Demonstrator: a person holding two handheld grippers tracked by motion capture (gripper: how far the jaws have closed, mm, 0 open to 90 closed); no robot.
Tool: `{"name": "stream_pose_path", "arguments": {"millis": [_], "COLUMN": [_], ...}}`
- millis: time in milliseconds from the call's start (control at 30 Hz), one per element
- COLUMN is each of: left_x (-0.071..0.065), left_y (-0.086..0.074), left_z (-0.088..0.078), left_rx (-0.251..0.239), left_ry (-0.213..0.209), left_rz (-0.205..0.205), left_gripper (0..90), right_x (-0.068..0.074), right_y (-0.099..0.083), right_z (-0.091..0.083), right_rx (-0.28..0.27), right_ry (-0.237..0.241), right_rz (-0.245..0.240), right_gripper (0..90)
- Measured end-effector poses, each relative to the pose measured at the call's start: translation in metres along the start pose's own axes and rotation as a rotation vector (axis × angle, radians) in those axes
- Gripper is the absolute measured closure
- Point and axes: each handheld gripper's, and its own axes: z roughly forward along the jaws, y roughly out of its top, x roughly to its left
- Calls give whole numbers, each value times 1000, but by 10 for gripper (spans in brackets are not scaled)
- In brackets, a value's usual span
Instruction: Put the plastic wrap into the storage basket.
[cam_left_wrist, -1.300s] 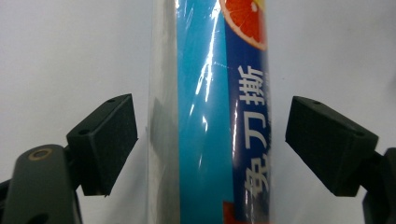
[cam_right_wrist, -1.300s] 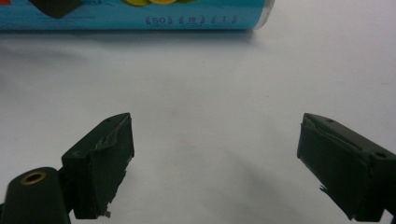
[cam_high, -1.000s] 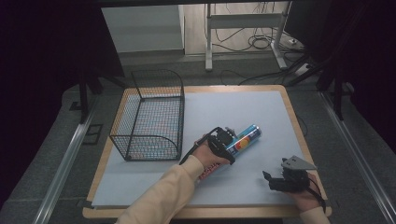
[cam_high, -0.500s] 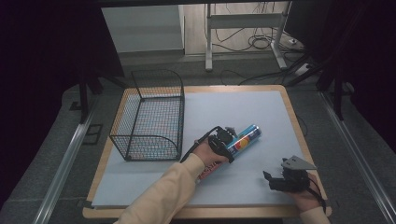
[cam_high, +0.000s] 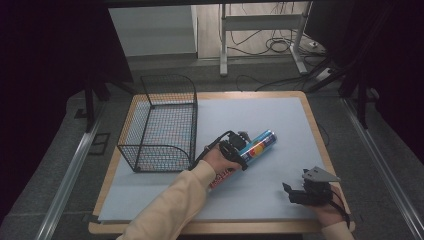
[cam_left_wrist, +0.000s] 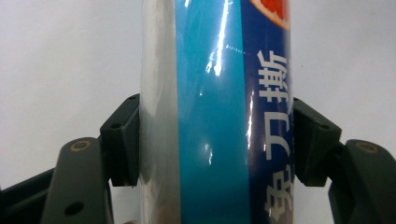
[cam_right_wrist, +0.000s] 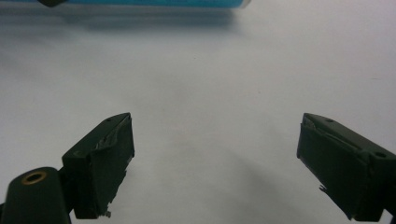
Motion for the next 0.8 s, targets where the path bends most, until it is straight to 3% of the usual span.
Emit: {"name": "stream_pose_path", "arguments": {"millis": [333, 800], "left_x": [4, 5], "left_y": [-6, -1], "left_z": [-21, -46], "left_rx": [-37, -99], "left_ry": [7, 10], "left_rz": [0, 3], "left_gripper": [317, 318], "right_x": [2, 1], "right_y": [0, 0], "right_z": [0, 1], "right_rx": [4, 6], "right_ry": [-1, -2], "right_rz": [-2, -3], "right_gripper": [112, 113]}}
